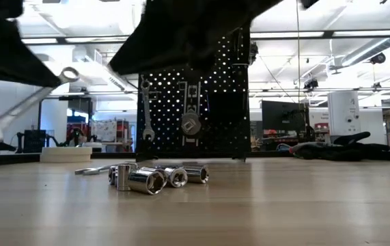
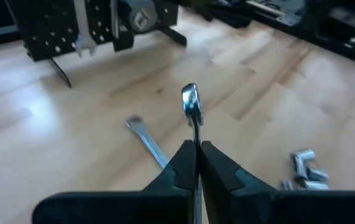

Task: Hang tools onto peg board
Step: Hang the left wrench on the peg board

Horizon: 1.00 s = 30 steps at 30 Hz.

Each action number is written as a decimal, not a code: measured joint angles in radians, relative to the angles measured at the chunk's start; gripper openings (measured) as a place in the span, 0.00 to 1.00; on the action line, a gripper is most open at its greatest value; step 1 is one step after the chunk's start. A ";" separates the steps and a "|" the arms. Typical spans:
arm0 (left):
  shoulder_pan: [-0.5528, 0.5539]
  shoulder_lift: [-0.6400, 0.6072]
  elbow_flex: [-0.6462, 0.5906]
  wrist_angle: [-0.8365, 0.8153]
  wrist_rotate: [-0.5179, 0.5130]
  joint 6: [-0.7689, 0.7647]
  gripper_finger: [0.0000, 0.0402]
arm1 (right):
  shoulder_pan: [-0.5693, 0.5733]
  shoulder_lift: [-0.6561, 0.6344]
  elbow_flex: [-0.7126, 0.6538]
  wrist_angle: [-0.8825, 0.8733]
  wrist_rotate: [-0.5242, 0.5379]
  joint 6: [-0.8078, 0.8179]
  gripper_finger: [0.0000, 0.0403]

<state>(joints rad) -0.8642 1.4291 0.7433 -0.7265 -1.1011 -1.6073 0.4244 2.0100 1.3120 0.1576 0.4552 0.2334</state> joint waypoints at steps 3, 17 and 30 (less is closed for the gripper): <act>0.059 -0.059 -0.046 0.081 -0.011 0.107 0.00 | 0.018 -0.065 -0.055 0.000 0.019 -0.001 0.09; 0.573 -0.371 -0.325 1.151 0.499 1.318 0.00 | 0.034 -0.309 -0.353 0.172 0.097 0.019 0.07; 0.979 -0.319 -0.616 1.727 0.882 1.294 0.00 | 0.031 -0.310 -0.486 0.197 0.132 0.177 0.06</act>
<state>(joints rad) 0.1147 1.1103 0.1276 1.0005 -0.2191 -0.3134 0.4555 1.7003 0.8257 0.3549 0.5875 0.4104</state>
